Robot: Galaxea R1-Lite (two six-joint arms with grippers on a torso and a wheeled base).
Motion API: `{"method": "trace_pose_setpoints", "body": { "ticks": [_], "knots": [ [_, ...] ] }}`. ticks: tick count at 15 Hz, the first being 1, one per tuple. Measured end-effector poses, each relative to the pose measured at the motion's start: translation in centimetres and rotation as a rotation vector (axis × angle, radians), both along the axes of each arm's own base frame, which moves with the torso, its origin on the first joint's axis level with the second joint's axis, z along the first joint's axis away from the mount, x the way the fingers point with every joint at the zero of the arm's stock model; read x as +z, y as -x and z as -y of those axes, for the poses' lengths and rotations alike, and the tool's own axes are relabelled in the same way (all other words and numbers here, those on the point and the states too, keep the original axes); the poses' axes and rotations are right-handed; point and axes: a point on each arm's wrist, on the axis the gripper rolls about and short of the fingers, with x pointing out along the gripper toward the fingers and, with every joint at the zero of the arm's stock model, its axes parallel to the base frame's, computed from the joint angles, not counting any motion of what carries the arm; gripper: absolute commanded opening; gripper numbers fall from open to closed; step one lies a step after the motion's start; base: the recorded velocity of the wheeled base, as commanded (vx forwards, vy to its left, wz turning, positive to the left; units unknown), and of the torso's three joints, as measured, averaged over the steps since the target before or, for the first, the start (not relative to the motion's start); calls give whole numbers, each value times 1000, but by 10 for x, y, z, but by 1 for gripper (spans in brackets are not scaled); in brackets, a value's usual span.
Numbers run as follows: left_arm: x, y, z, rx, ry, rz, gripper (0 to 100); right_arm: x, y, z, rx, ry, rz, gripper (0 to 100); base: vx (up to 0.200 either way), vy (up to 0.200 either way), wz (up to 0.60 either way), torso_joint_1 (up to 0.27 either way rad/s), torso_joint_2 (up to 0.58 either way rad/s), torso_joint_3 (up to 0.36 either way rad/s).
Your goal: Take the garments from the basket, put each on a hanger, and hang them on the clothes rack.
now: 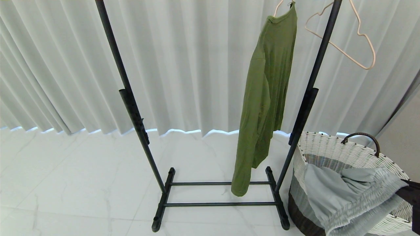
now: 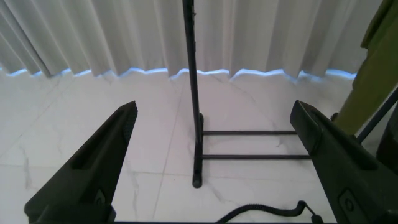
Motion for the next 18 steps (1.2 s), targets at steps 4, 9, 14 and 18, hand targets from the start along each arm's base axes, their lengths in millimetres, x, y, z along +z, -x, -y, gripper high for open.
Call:
{"method": "trace_pose_setpoints", "body": {
  "ticks": [4, 9, 14, 18],
  "knots": [
    [0, 0, 0, -21, 11, 2, 100, 1, 0, 0, 1, 1, 0, 0, 0, 0, 0, 0, 0, 0],
    [0, 0, 1, -42, -55, 1, 100, 0, 1, 0, 2, 1, -1, 0, 0, 0, 0, 0, 0, 0],
    [0, 0, 1, -43, -46, 1, 100, 0, 1, 0, 1, 3, -2, 0, 0, 0, 0, 0, 0, 0],
    [0, 0, 1, -42, -51, 1, 100, 0, 1, 0, 6, 12, 3, 0, 0, 0, 0, 0, 0, 0]
  ]
}}
